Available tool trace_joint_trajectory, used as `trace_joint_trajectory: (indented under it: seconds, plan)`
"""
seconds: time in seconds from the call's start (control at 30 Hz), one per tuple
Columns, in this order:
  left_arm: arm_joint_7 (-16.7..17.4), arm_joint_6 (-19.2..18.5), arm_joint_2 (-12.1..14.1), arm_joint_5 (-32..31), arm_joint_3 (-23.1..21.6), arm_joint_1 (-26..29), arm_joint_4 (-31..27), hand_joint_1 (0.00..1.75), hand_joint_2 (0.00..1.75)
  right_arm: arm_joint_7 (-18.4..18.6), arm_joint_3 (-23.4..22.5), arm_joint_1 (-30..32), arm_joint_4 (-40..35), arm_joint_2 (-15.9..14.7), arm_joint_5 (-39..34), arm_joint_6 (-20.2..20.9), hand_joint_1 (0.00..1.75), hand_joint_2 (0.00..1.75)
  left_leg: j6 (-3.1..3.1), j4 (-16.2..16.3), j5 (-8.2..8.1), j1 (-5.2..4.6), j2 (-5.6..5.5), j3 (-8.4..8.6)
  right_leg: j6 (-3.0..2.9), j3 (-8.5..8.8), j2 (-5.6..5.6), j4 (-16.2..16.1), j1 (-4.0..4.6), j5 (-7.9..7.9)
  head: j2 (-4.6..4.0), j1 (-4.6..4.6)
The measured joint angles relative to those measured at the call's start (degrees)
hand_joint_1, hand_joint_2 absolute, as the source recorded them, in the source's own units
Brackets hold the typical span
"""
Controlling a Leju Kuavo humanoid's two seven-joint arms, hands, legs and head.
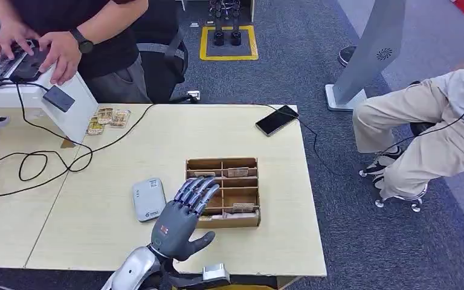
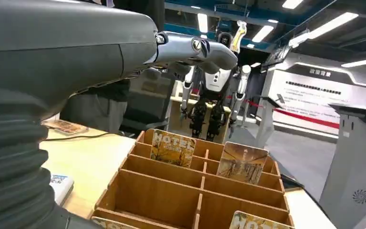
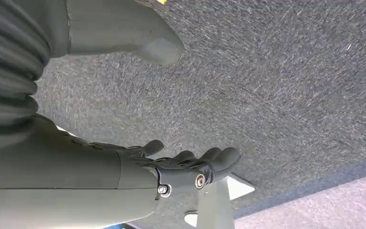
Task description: Pass the card to the sensor for recognition and then transmit it.
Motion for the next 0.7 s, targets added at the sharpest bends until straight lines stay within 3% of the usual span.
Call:
trace_joint_trajectory:
  seconds: [0.2, 0.37, 0.7]
  plan:
    - [0.42, -0.09, 0.0, -0.29, -0.13, -0.05, 0.22, 0.0, 1.75, 0.09, 0.0, 0.0, -0.07, 0.07, 0.0, 0.0, 0.0, 1.75, 0.0, 0.0, 0.0, 0.0, 0.0, 0.0, 0.0, 0.0, 0.0, 0.0, 0.0, 0.0, 0.0, -0.02]
    - [7.68, -0.72, -0.11, -6.78, -0.22, -1.32, 2.36, 0.0, 1.75, 1.03, 0.0, 0.2, -1.2, 0.72, -0.17, 0.02, 0.0, 1.75, 0.0, 0.0, 0.0, 0.0, 0.0, 0.0, 0.0, 0.0, 0.0, 0.0, 0.0, 0.0, 0.0, -0.02]
    - [10.31, -2.27, -0.92, -9.26, -0.22, -2.24, 5.59, 0.0, 1.75, 1.16, 0.0, 0.3, -1.77, 0.83, -0.09, 0.02, 0.0, 1.75, 0.0, 0.0, 0.0, 0.0, 0.0, 0.0, 0.0, 0.0, 0.0, 0.0, 0.0, 0.0, 0.0, -0.02]
